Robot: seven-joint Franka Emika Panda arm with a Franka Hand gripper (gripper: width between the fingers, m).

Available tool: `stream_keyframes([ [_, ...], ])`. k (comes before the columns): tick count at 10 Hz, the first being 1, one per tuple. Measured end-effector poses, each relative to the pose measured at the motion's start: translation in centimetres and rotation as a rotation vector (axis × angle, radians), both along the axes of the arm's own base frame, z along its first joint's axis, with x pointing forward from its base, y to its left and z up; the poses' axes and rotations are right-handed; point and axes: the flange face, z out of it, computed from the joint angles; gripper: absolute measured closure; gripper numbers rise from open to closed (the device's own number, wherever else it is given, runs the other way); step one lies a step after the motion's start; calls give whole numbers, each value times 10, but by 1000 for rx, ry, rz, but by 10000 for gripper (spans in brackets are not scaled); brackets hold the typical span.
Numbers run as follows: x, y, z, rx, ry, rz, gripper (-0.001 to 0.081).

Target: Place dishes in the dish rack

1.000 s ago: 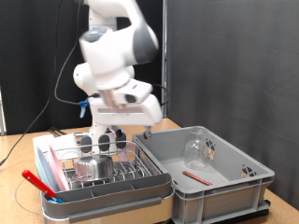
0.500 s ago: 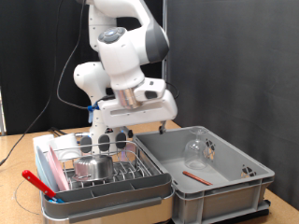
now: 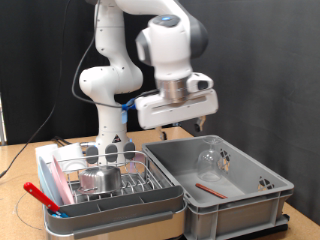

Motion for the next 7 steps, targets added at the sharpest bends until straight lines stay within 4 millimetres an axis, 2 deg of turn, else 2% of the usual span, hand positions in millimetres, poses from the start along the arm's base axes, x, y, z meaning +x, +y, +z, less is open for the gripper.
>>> stream_keyframes([
  [2, 3, 27, 4, -93, -50, 100, 0],
  [4, 4, 25, 4, -56, -58, 104, 0],
  [5, 5, 28, 5, -35, -87, 169, 0],
  [7, 4, 46, 5, -23, -131, 314, 0],
])
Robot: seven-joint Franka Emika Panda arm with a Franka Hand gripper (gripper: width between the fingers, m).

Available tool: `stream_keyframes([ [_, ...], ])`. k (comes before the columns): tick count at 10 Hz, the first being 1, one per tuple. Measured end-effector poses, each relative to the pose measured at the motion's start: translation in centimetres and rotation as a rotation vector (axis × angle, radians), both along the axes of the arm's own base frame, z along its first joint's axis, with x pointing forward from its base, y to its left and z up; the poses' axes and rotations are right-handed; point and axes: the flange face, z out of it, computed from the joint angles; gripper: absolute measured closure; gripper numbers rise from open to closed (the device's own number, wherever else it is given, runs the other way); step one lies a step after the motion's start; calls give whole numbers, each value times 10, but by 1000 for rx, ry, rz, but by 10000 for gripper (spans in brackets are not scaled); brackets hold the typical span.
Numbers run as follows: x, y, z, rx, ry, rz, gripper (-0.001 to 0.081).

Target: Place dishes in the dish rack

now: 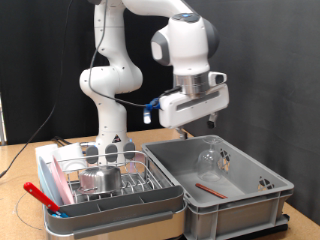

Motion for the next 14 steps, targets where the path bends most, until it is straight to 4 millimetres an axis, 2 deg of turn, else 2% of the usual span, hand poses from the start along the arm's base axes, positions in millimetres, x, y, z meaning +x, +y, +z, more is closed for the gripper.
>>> stream_keyframes([
  [4, -23, 66, -9, -3, 6, 123, 0],
  [6, -38, 86, -15, -13, 12, 110, 0],
  [8, -45, 91, -19, -17, 3, 80, 0],
  [11, -43, 92, -18, 5, -24, 111, 0],
  [12, -42, 93, -22, -14, -38, 126, 0],
  [14, -42, 99, -43, -77, -37, 150, 0],
])
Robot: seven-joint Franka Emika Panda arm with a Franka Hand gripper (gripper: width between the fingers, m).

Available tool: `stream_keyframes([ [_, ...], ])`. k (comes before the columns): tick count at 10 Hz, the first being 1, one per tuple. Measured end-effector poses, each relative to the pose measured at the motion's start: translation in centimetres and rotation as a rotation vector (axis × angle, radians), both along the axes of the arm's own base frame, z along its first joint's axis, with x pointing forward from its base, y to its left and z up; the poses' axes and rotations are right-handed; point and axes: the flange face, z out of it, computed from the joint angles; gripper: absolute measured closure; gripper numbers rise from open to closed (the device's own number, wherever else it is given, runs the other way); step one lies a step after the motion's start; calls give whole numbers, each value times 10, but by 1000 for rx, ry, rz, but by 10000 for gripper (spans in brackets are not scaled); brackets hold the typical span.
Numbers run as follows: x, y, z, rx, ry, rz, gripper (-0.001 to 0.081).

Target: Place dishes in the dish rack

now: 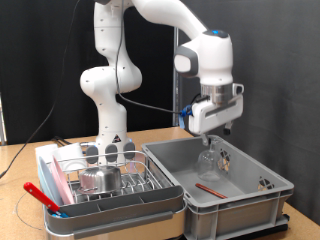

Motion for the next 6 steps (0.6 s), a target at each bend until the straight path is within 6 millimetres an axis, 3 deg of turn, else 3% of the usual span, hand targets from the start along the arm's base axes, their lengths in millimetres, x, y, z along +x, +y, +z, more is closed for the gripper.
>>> stream_keyframes([
  [6, 15, 16, -86, -43, 25, 10, 0],
])
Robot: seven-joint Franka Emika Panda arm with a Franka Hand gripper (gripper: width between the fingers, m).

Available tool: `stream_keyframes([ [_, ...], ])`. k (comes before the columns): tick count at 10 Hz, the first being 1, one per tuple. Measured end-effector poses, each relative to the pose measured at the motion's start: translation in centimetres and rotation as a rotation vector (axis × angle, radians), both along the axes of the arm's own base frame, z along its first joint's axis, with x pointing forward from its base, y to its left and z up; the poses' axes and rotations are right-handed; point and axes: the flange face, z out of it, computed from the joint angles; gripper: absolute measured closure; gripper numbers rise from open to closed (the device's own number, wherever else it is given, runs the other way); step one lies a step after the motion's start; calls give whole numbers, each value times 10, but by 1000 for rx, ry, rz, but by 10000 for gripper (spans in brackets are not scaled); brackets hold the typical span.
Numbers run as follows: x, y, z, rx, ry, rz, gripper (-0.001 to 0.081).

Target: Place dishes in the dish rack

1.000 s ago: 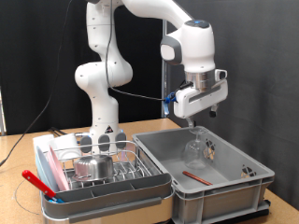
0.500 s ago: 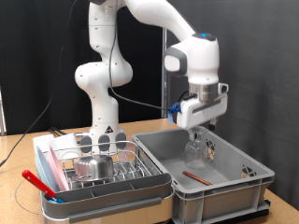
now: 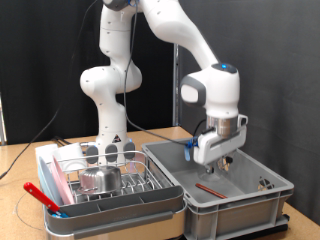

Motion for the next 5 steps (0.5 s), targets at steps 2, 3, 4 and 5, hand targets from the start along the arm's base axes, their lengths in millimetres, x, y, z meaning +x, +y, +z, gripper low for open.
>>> stream_keyframes([
  [2, 5, 3, -22, -14, -12, -3, 0],
  [3, 7, 5, -33, -16, -17, 2, 0],
  [4, 9, 7, -44, -16, -19, 6, 0],
  [5, 11, 10, -53, -15, -19, 11, 0],
])
